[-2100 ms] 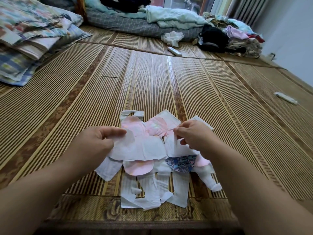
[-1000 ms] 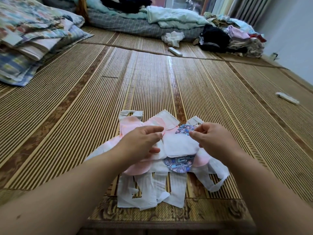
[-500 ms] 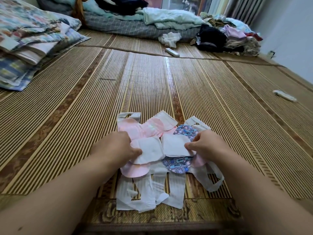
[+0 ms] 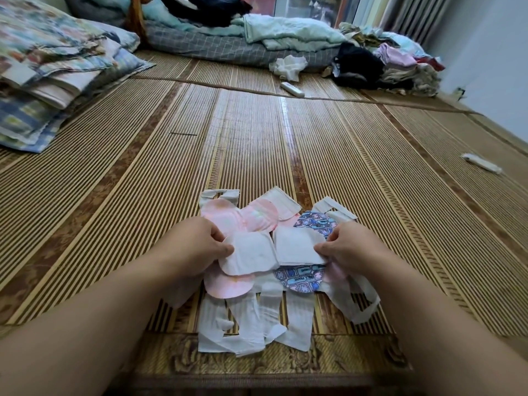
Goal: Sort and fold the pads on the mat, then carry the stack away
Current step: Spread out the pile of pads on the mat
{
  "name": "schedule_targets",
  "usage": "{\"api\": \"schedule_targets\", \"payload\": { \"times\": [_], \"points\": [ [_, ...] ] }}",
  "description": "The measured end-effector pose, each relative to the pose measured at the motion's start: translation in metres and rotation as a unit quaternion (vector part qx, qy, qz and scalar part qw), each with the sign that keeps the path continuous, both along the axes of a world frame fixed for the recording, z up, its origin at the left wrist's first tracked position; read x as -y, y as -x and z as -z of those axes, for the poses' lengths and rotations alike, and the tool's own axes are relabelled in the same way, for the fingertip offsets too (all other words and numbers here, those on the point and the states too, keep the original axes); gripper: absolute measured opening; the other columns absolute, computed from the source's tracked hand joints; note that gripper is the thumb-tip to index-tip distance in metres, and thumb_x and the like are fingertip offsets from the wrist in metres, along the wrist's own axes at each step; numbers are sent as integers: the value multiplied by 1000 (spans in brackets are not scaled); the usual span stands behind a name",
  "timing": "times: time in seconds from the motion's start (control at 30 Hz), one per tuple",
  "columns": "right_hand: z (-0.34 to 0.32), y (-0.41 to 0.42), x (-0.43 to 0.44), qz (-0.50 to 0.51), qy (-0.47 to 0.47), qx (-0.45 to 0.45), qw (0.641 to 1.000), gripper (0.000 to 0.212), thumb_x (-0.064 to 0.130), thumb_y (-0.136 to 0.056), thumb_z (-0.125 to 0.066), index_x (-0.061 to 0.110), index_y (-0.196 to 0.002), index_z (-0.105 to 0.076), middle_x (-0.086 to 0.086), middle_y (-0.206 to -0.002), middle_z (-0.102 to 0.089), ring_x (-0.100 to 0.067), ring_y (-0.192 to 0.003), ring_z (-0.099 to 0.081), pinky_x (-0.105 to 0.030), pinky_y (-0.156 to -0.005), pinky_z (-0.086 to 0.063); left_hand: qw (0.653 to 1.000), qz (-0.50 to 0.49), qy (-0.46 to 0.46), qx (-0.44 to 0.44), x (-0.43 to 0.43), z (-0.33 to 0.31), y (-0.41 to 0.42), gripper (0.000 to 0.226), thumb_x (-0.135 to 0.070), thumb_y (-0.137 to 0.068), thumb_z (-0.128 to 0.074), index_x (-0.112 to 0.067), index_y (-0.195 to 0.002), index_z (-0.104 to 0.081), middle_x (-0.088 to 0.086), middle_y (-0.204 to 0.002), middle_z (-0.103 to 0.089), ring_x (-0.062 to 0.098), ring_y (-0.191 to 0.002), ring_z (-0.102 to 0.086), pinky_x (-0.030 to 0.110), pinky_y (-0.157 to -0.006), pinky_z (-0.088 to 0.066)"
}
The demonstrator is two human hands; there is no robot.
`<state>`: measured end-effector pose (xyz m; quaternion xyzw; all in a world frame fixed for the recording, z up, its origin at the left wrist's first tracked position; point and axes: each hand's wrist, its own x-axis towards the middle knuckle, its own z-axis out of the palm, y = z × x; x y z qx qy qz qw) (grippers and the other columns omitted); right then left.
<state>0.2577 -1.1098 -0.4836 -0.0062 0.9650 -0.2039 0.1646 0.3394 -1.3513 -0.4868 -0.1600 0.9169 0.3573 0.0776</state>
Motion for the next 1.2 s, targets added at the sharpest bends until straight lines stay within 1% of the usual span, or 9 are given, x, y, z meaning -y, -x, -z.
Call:
{"api": "schedule_targets", "payload": {
  "times": [0.17, 0.3, 0.4, 0.6, 0.87, 0.97, 1.03, 1.13, 1.2],
  "points": [
    [-13, -3, 0, -7, 38, -41, 998, 19, 26, -81, -70, 13, -69, -62, -4, -69, -63, -15, -61, -54, -31, -56, -45, 997, -30, -76, -6, 0, -3, -3, 12, -21, -81, -70, -15, -71, -72, 2, -66, -71, 13, -57, -65, 28, -54, -51],
    [-38, -16, 11, 1, 250, -45, 967, 16, 22, -80, -72, 9, -72, -68, -8, -73, -69, -17, -62, -59, -33, -59, -51, 973, -67, -220, -21, -5, -9, -4, 9, -14, -83, -69, -11, -76, -72, 4, -62, -71, 9, -49, -65, 25, -45, -47],
    [-47, -30, 33, -50, 315, -22, 948, 8, 18, -80, -71, 12, -75, -70, -5, -74, -71, -13, -62, -63, -34, -65, -57, 952, -62, -297, -43, -13, -14, -7, 9, -14, -85, -66, -9, -80, -71, 3, -64, -71, 12, -54, -67, 28, -51, -49],
    [-39, -49, 69, -103, 305, -31, 946, 9, 16, -81, -71, 8, -78, -72, -14, -77, -73, -28, -70, -70, -47, -71, -57, 936, -50, -345, -51, -26, -17, -12, 10, -16, -88, -63, -8, -85, -67, 0, -63, -71, 14, -61, -70, 28, -55, -50],
    [-37, -53, 72, -93, 327, 41, 939, 27, -3, -84, -49, 8, -89, -73, -10, -78, -71, -17, -67, -62, -33, -64, -54, 932, -77, -348, -58, -23, -14, -11, 17, -5, -88, -59, -11, -75, -68, 1, -59, -67, 11, -52, -65, 28, -51, -48],
    [-34, -53, 69, -120, 292, 6, 949, 18, 9, -77, -71, 16, -93, -75, -3, -80, -74, -11, -67, -66, -28, -69, -56, 935, -78, -340, -66, -22, -14, -11, 16, -3, -84, -60, -11, -72, -67, 4, -58, -66, 13, -53, -65, 27, -50, -48],
    [-31, -53, 67, -128, 275, -12, 953, 27, 24, -70, -81, 19, -96, -74, 5, -78, -72, -6, -69, -67, -22, -66, -55, 936, -77, -337, -69, -23, -15, -11, 16, -2, -81, -60, -10, -69, -66, 6, -59, -66, 15, -53, -65, 28, -50, -49],
    [-28, -56, 69, -143, 236, -55, 960, 30, 40, -65, -81, 21, -86, -72, 7, -71, -68, -4, -64, -64, -22, -58, -52, 940, -79, -325, -72, -23, -13, -11, 17, -4, -81, -59, -11, -68, -66, 6, -61, -66, 16, -55, -63, 30, -53, -51],
    [-26, -57, 71, -150, 198, -100, 963, 16, 35, -72, -76, 21, -76, -70, 5, -68, -67, -7, -62, -62, -26, -57, -51, 940, -74, -326, -73, -24, -13, -11, 16, -4, -83, -59, -11, -70, -66, 4, -59, -64, 14, -53, -63, 30, -53, -50]
  ]
}}
